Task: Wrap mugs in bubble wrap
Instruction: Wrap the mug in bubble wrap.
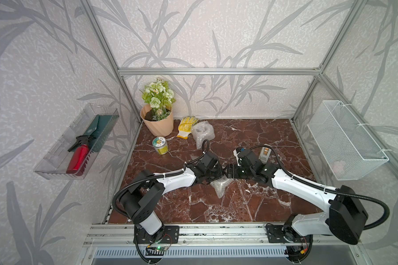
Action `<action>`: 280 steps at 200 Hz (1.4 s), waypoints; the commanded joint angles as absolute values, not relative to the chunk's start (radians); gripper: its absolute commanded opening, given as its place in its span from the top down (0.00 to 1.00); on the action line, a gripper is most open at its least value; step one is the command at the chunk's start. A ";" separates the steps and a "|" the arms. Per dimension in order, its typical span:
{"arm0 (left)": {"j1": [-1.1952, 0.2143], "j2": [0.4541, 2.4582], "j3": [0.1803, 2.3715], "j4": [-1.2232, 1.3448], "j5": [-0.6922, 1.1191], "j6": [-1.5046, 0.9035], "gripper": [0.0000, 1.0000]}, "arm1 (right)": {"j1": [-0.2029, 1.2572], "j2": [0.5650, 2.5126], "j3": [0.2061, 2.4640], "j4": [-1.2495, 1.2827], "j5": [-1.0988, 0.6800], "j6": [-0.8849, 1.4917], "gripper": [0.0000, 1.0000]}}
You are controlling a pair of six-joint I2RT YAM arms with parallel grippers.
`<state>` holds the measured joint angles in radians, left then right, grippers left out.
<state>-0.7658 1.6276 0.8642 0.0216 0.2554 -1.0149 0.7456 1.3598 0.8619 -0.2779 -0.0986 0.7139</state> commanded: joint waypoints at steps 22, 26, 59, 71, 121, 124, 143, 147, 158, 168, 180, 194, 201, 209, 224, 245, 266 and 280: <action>-0.773 1.682 0.846 -0.033 0.263 -1.055 1.00 | 0.755 1.332 0.758 -0.262 -0.076 0.808 0.18; -0.774 1.682 0.845 -0.033 0.263 -1.057 1.00 | 0.755 1.329 0.751 -0.254 -0.080 0.815 0.17; -0.775 1.682 0.845 -0.032 0.259 -1.054 1.00 | 0.759 1.317 0.694 -0.113 -0.165 0.839 0.13; -0.775 1.680 0.849 -0.043 0.255 -1.050 1.00 | 0.759 1.309 0.671 -0.065 -0.181 0.853 0.12; -0.775 1.684 0.856 -0.051 0.257 -1.045 1.00 | 0.759 1.352 0.664 -0.019 -0.198 0.874 0.12; -0.775 1.685 0.857 -0.051 0.257 -1.045 1.00 | 0.759 1.356 0.666 -0.017 -0.198 0.875 0.12; -0.775 1.683 0.859 -0.055 0.256 -1.043 1.00 | 0.759 1.367 0.670 0.001 -0.196 0.879 0.12; -0.775 1.683 0.858 -0.057 0.256 -1.043 1.00 | 0.759 1.367 0.671 0.002 -0.196 0.880 0.12; -0.775 1.684 0.858 -0.057 0.257 -1.043 1.00 | 0.759 1.372 0.679 0.002 -0.191 0.880 0.12; -0.775 1.684 0.858 -0.056 0.258 -1.043 1.00 | 0.759 1.384 0.686 -0.001 -0.191 0.878 0.13; -0.775 1.686 0.858 -0.057 0.259 -1.042 1.00 | 0.759 1.405 0.688 0.008 -0.200 0.879 0.13; -0.775 1.686 0.859 -0.055 0.260 -1.043 1.00 | 0.759 1.425 0.686 0.025 -0.207 0.885 0.13; -0.775 1.686 0.858 -0.055 0.261 -1.042 1.00 | 0.759 1.433 0.682 0.034 -0.209 0.890 0.13; -0.775 1.686 0.858 -0.054 0.260 -1.043 1.00 | 0.759 1.443 0.683 0.039 -0.208 0.893 0.13; -0.775 1.687 0.860 -0.054 0.263 -1.043 1.00 | 0.759 1.462 0.686 0.025 -0.200 0.901 0.13; -0.775 1.684 0.866 -0.055 0.270 -1.041 1.00 | 0.760 1.484 0.694 -0.010 -0.187 0.902 0.14; -0.769 1.671 0.886 -0.063 0.283 -1.028 1.00 | 0.759 1.497 0.703 -0.059 -0.167 0.905 0.17; -0.755 1.654 0.905 -0.079 0.284 -1.014 1.00 | 0.759 1.514 0.716 -0.093 -0.164 0.901 0.19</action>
<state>-0.7578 1.6382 0.8818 0.0055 0.2634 -1.0348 0.7536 1.4593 0.6895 -0.0166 -0.2035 0.9047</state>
